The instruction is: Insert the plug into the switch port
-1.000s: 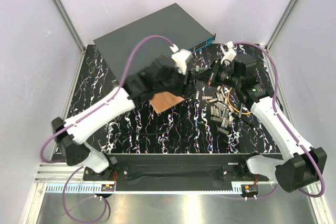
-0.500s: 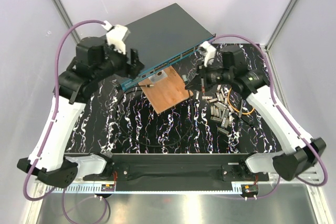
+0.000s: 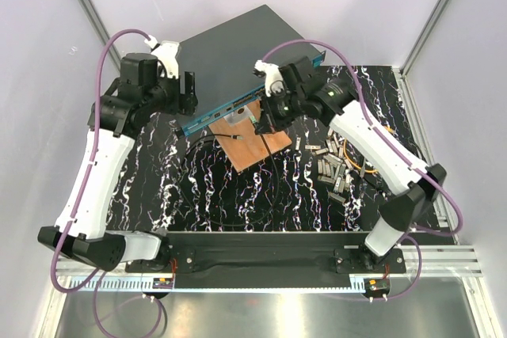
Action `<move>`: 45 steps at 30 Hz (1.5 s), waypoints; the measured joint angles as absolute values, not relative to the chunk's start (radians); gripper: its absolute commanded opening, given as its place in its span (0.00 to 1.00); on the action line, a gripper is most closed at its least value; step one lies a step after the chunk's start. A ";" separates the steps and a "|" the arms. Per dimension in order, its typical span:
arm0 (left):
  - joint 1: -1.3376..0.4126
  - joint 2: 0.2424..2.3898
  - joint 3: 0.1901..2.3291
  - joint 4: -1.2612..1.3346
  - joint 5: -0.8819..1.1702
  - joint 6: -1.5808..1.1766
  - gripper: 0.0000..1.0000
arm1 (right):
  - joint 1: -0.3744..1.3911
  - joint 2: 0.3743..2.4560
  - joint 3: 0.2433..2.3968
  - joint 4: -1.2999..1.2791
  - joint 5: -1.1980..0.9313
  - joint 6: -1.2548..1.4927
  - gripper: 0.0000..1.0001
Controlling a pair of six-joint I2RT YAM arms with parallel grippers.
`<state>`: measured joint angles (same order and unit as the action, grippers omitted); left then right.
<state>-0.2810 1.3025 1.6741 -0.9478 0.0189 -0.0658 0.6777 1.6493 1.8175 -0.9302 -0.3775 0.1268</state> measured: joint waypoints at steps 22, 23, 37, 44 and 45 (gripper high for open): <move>-0.277 1.061 1.281 -0.419 0.708 -0.448 0.67 | 0.828 1.693 2.063 -1.075 -0.176 -0.036 0.00; -0.296 1.066 1.273 -0.405 0.711 -0.477 0.66 | 0.842 1.673 2.049 -1.059 -0.176 -0.052 0.00; -0.396 1.113 1.218 -0.304 0.736 -0.701 0.31 | 0.952 1.594 1.988 -0.953 -0.090 -0.181 0.00; -0.400 1.113 1.144 -0.181 0.770 -0.847 0.00 | 0.960 1.527 1.861 -0.860 -0.047 -0.191 0.33; -0.399 1.113 1.135 -0.160 0.777 -0.869 0.00 | 0.963 1.502 1.824 -0.827 -0.044 -0.194 0.35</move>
<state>-0.3992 1.1126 1.1347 -0.1600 0.7769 -0.8688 0.9627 1.5024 1.8244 -0.8272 -0.0444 -0.1936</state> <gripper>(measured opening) 0.166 0.284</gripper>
